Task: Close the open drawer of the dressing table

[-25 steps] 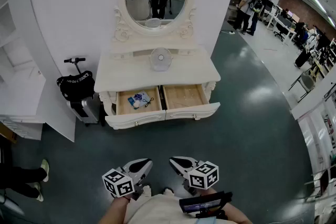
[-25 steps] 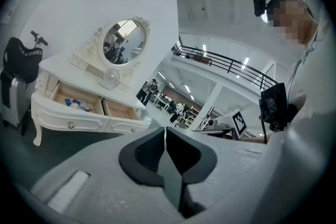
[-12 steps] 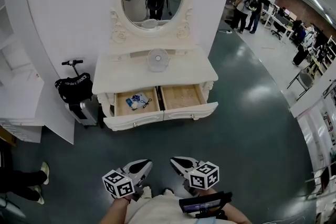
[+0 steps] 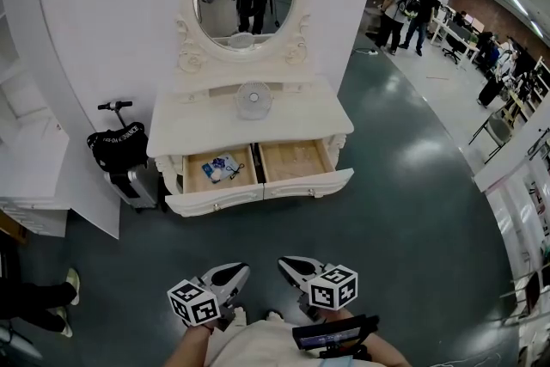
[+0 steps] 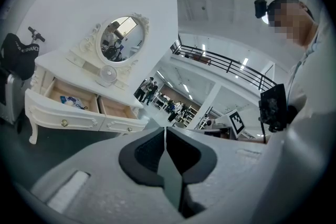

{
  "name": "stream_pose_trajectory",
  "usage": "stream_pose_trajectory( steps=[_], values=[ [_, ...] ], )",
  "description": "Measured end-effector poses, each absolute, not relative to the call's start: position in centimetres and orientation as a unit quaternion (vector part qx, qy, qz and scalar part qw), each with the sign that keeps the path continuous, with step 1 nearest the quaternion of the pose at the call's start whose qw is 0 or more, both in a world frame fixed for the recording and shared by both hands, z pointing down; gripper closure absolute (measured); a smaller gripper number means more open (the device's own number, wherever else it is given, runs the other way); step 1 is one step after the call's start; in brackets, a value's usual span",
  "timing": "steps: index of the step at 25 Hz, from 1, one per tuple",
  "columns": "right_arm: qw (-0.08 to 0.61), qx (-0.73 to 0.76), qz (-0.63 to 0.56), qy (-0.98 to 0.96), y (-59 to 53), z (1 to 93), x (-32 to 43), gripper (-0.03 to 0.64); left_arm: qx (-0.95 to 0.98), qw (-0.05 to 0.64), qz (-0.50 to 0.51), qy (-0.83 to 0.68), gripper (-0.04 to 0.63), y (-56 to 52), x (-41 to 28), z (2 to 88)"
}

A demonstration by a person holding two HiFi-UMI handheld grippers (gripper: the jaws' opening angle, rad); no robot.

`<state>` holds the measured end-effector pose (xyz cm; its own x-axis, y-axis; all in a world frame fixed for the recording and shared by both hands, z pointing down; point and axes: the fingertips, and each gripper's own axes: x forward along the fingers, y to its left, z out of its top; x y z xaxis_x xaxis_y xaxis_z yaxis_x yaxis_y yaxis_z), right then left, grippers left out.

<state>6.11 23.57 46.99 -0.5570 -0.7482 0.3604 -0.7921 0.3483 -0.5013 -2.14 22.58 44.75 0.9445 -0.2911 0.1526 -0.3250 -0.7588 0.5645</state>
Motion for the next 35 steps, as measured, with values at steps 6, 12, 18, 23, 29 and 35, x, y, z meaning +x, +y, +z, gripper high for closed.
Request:
stream_pose_trajectory(
  steps=[6, 12, 18, 23, 29, 35],
  values=[
    [0.021, 0.482, 0.328, -0.812, 24.6, 47.2, 9.4, 0.6, 0.939, 0.306, 0.035, -0.152, 0.577, 23.0, 0.8, 45.2],
    [0.016, 0.501, 0.329, -0.8, 25.1, 47.7, 13.4, 0.599, 0.941, 0.309, 0.041, -0.131, 0.577, 23.5, 5.0, 45.8],
    [0.002, 0.519, 0.345, -0.782, 23.8, 48.3, 15.6, 0.6, 0.943, 0.307, 0.048, -0.117, 0.577, 21.8, 7.0, 45.9],
    [0.007, 0.514, 0.346, -0.785, 20.9, 48.7, 15.3, 0.6, 0.941, 0.314, 0.047, -0.122, 0.577, 18.6, 6.9, 46.5],
    [0.03, 0.483, 0.345, -0.804, 15.5, 49.2, 12.1, 0.599, 0.936, 0.32, 0.047, -0.139, 0.577, 13.9, 4.6, 47.3],
    [0.051, 0.451, 0.351, -0.819, 9.8, 49.9, 9.0, 0.6, 0.926, 0.332, 0.04, -0.178, 0.577, 9.1, 0.7, 48.2]
  ],
)
